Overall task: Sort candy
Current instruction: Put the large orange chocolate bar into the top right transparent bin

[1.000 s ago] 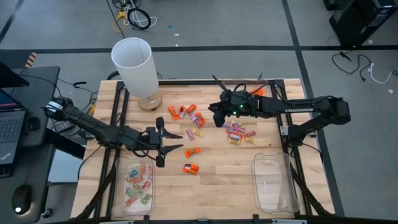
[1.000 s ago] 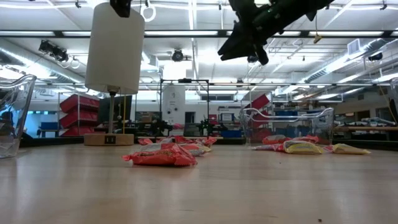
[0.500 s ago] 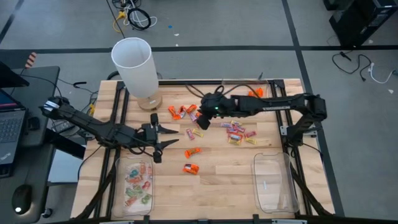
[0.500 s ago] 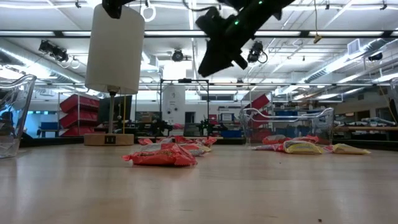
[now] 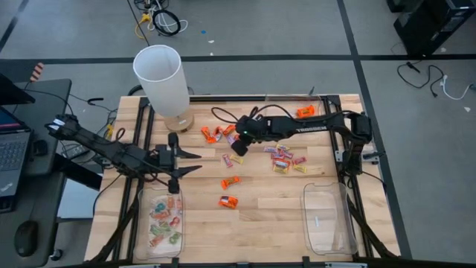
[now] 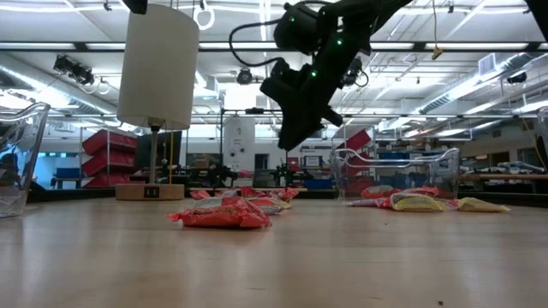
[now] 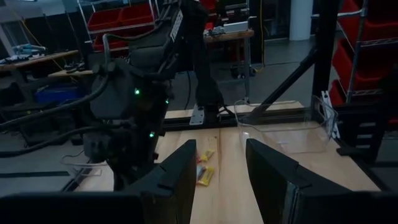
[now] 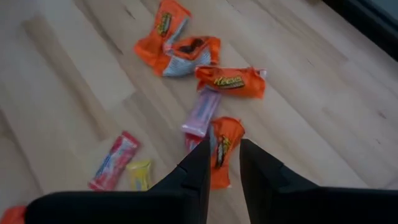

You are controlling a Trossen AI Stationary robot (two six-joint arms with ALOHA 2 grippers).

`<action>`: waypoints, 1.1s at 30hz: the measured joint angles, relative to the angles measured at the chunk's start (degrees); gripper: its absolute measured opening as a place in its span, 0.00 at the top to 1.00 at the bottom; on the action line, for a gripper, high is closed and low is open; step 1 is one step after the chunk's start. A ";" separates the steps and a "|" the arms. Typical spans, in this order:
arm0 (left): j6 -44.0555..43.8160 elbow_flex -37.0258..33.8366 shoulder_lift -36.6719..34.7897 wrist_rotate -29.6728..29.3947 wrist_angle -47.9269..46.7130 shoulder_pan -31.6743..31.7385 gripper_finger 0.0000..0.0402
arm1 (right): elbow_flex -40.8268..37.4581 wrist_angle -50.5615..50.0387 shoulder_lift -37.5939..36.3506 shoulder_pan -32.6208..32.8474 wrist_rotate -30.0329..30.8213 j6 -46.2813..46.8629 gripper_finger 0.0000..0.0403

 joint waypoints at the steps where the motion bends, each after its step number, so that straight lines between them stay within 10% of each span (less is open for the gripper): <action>1: 0.00 0.00 -0.09 -0.01 -0.30 0.00 0.65 | 0.07 -0.02 0.20 -0.24 0.00 0.26 0.81; 18: -1.79 0.00 -0.03 -1.40 -4.63 0.00 0.65 | -0.07 -0.76 7.86 -0.76 -0.64 1.64 0.69; 33: -2.89 0.00 -0.01 -1.42 -5.79 0.00 0.65 | -0.28 -0.80 10.36 -0.86 -3.32 2.85 0.83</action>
